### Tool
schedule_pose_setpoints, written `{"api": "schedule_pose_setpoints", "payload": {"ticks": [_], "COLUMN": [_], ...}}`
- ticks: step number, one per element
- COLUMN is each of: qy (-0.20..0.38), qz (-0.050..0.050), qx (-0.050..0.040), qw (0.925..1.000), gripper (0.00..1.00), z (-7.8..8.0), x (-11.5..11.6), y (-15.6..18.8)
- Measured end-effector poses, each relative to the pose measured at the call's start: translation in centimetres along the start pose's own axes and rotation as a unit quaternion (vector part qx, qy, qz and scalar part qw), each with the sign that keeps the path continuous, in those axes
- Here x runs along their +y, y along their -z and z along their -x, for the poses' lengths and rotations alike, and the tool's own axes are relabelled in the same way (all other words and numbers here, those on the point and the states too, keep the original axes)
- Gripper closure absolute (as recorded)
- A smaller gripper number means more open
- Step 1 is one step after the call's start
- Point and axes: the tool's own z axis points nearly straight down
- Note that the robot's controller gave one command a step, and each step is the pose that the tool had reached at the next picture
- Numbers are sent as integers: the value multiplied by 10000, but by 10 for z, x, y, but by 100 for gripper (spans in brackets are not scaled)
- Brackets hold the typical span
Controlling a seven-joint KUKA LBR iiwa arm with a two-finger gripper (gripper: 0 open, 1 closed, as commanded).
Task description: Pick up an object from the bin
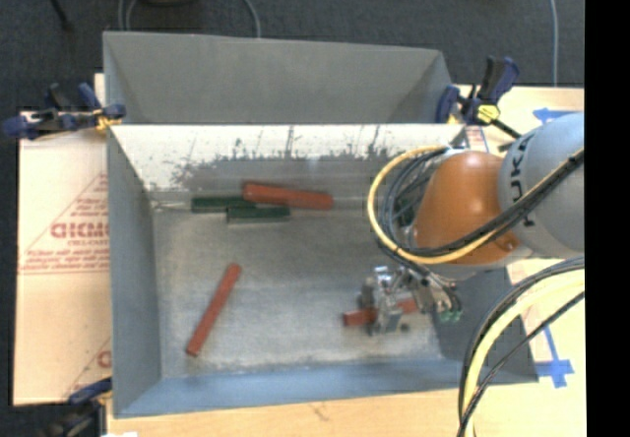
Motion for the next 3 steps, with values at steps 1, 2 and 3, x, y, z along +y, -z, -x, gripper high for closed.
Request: {"api": "schedule_pose_setpoints", "payload": {"ticks": [1,2,3], "qy": [3,5,5], "qz": [0,10,12], "qx": [-1,34,52], "qw": [10000,10000,10000], "gripper": [100,100,100], "z": [0,-1,-2], "x": [0,0,0], "y": [0,6,26]}}
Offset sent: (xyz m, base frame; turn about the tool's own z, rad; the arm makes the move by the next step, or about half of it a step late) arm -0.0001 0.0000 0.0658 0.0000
